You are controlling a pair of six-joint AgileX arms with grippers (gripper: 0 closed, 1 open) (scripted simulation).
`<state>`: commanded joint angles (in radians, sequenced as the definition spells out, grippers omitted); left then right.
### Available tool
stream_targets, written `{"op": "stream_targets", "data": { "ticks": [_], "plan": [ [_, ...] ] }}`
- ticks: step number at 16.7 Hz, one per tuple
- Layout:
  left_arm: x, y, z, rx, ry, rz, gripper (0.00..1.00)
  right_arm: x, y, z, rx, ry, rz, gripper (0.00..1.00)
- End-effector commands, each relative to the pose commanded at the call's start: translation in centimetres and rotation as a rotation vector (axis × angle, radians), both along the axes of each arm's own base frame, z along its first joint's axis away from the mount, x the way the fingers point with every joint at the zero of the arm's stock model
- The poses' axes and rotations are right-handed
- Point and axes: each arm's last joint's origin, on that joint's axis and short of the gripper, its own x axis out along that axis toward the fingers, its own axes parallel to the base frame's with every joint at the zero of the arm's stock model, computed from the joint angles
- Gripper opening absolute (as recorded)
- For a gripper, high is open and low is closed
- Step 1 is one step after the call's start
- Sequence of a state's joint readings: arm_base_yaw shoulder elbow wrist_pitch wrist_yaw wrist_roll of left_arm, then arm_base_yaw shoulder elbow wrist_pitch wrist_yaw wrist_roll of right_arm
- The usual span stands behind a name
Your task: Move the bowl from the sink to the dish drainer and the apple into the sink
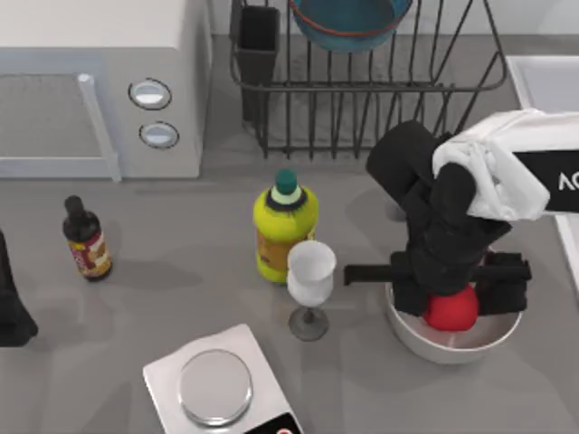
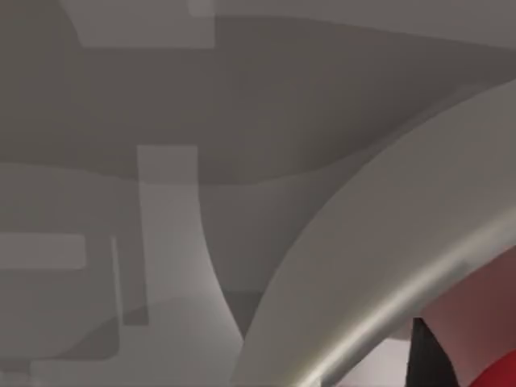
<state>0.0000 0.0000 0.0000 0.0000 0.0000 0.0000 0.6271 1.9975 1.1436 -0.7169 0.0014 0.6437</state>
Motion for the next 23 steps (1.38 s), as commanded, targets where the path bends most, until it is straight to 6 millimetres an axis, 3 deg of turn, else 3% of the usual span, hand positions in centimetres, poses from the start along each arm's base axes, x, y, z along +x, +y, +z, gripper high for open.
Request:
{"op": "stream_targets", "data": {
  "ticks": [7,8,13,15,17,21,23],
  "plan": [
    [0.0,0.0,0.0,0.000,0.000,0.000,1.00,0.0,0.0,0.0,0.000,0.000,0.000,0.00],
    [0.0,0.0,0.0,0.000,0.000,0.000,1.00,1.0,-0.5,2.7,0.012,-0.074,0.000,0.00],
    [0.0,0.0,0.0,0.000,0.000,0.000,1.00,0.3,-1.2,0.1,-0.068,0.091,-0.035,0.00],
    [0.0,0.0,0.0,0.000,0.000,0.000,1.00,0.3,-1.3,0.6,-0.091,0.145,-0.052,0.00],
    [0.0,0.0,0.0,0.000,0.000,0.000,1.00,1.0,-1.3,3.0,-0.083,0.135,-0.067,0.00],
    [0.0,0.0,0.0,0.000,0.000,0.000,1.00,1.5,-1.2,10.5,-0.016,-0.018,-0.044,0.00],
    [0.0,0.0,0.0,0.000,0.000,0.000,1.00,1.0,-0.5,12.6,0.010,-0.070,-0.004,0.00]
  ]
}}
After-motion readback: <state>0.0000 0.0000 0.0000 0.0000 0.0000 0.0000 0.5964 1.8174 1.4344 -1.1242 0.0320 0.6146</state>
